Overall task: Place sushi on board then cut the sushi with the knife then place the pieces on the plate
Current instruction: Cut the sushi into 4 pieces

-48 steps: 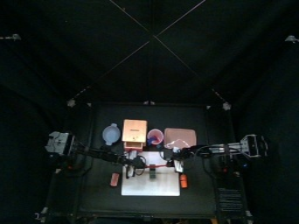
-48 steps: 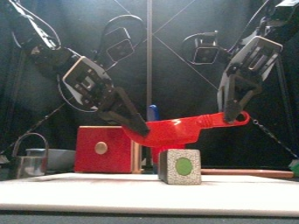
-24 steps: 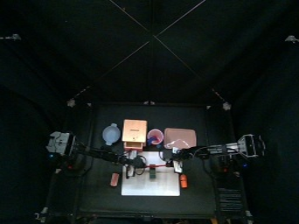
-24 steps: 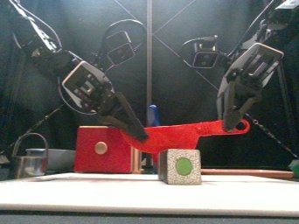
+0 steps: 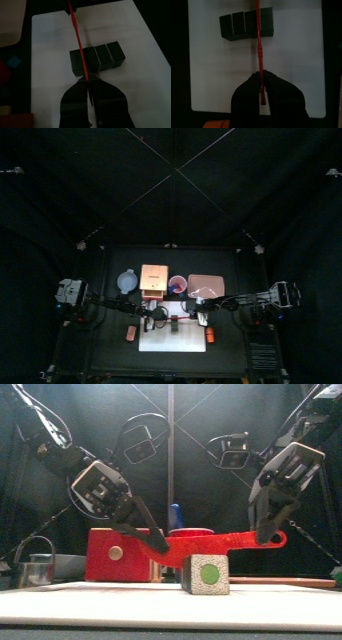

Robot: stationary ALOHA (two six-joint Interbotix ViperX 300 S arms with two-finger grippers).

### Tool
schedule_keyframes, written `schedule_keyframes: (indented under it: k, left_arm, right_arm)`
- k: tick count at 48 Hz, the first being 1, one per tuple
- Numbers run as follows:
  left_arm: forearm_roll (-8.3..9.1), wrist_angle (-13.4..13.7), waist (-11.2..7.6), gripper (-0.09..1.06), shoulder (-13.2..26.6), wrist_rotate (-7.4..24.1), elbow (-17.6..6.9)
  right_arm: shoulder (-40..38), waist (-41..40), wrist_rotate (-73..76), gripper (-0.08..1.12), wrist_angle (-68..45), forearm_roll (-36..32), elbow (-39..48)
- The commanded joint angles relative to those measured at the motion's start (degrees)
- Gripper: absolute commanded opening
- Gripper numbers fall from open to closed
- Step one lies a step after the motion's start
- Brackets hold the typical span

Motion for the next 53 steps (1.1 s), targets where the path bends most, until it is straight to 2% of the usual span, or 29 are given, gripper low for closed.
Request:
schedule_keyframes:
  k: [1, 6, 9, 15, 18, 23, 35, 48, 53]
  left_arm:
    - [0.35, -0.35, -0.26, 0.31, 0.88, 0.35, -2.20]
    - [0.35, 0.00, -0.26, 0.31, 1.93, 0.44, -2.72]
    - [0.53, 1.32, -0.18, 0.31, 1.85, 0.44, -3.16]
    - [2.02, 6.42, 0.00, 0.31, 0.79, 0.44, -4.83]
    - [3.25, 9.49, 0.70, 0.30, 0.53, 0.44, -5.62]
    - [4.39, 11.78, 1.41, 0.29, 0.62, 0.35, -6.24]
    - [4.39, 11.78, 1.41, 0.29, -0.18, 0.26, -6.50]
    - [4.31, 11.78, 0.88, 0.29, -5.45, 0.18, -6.24]
    - [4.22, 11.78, 0.53, 0.29, -6.15, 0.00, -5.89]
  right_arm:
    - [2.55, 0.18, 0.00, 0.23, -2.46, 0.44, -0.70]
    - [4.66, 0.53, 0.00, 0.23, -3.52, 0.18, -1.14]
    - [4.66, 0.18, -0.09, 0.23, -3.69, -0.18, -1.67]
    - [2.72, -0.18, -0.09, 0.23, -3.43, -2.46, -2.37]
    - [1.32, -0.97, -0.09, 0.23, -3.25, -3.96, -2.46]
    - [-0.44, -2.02, -0.09, 0.23, -2.90, -5.19, -2.64]
    - [-2.90, -1.76, 0.00, 0.23, -0.79, -4.92, -3.25]
    - [-8.44, -0.26, 0.00, 0.23, 1.23, -4.57, -5.36]
    - [-9.05, 1.93, 0.18, 0.23, 1.32, -3.25, -5.10]
